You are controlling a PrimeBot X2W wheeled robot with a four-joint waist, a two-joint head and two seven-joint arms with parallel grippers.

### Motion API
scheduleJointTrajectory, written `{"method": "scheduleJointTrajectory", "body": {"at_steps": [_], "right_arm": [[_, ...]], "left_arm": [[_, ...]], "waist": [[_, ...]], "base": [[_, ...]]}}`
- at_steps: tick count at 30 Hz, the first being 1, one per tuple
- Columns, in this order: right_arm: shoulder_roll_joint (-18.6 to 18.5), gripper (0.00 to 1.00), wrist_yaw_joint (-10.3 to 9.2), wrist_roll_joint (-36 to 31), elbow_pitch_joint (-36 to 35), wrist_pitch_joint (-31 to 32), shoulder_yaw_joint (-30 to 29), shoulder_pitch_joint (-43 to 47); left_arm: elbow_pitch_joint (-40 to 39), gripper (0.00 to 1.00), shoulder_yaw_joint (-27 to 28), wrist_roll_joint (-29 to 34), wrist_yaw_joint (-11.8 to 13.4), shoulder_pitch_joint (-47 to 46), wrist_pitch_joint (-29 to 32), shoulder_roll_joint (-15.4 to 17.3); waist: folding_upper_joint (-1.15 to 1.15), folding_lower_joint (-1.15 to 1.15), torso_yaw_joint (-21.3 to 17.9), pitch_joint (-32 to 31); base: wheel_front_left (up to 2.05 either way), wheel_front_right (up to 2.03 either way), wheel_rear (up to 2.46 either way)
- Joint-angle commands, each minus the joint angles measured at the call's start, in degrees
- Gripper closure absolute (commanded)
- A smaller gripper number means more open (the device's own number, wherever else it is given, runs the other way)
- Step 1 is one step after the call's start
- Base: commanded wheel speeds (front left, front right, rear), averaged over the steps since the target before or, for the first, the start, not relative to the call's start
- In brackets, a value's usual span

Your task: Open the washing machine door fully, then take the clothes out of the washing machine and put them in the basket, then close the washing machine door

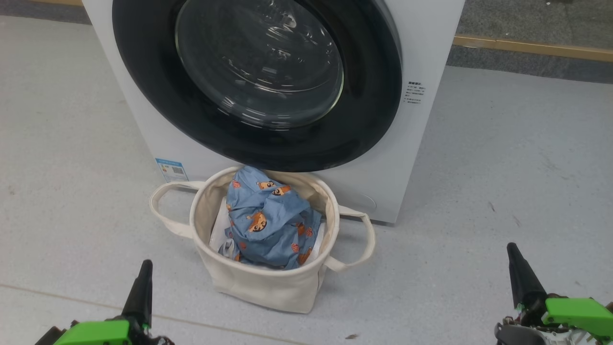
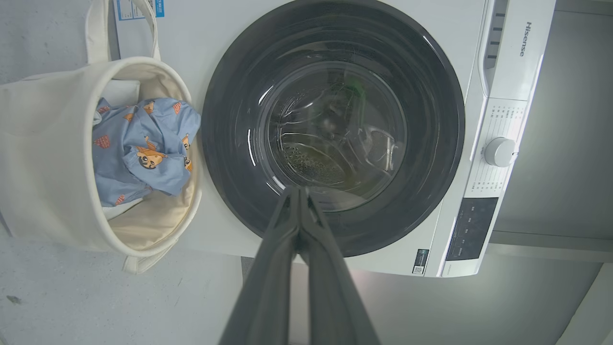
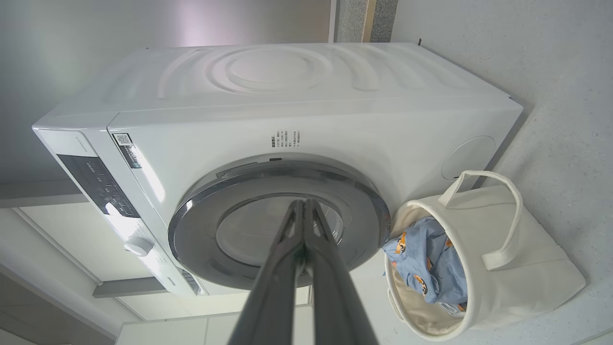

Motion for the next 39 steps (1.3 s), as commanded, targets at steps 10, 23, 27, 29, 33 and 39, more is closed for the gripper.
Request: {"method": "scheduleJointTrajectory", "body": {"at_steps": [10, 23, 27, 29, 33, 39], "right_arm": [[-0.6, 1.0, 0.01, 0.04, -1.75, 0.53, 0.84, -2.7], [-0.5, 1.0, 0.01, -0.08, -1.75, 0.65, 0.69, -2.71], [-0.47, 1.0, 0.01, -0.11, -1.74, 0.68, 0.65, -2.72], [-0.45, 1.0, 0.01, -0.13, -1.74, 0.7, 0.63, -2.72], [-0.43, 1.0, 0.01, -0.17, -1.74, 0.73, 0.59, -2.72], [-0.39, 1.0, 0.01, -0.21, -1.74, 0.78, 0.53, -2.73]], "left_arm": [[-2.08, 1.0, 2.35, 0.2, -0.41, -1.44, 0.49, 0.5], [-2.07, 1.0, 2.54, 0.37, -0.41, -1.46, 0.65, 0.36], [-2.07, 1.0, 2.6, 0.42, -0.41, -1.47, 0.69, 0.31], [-2.06, 1.0, 2.63, 0.44, -0.41, -1.47, 0.72, 0.29], [-2.06, 1.0, 2.69, 0.49, -0.41, -1.47, 0.76, 0.25], [-2.06, 1.0, 2.77, 0.56, -0.41, -1.48, 0.83, 0.2]], "waist": [[0.0, 0.0, 0.0, 0.0], [0.0, 0.0, 0.0, 0.0], [0.0, 0.0, 0.0, 0.0], [0.0, 0.0, 0.0, 0.0], [0.0, 0.0, 0.0, 0.0], [0.0, 0.0, 0.0, 0.0]], "base": [[0.0, 0.0, 0.0], [0.0, 0.0, 0.0], [0.0, 0.0, 0.0], [0.0, 0.0, 0.0], [0.0, 0.0, 0.0], [0.0, 0.0, 0.0]]}}
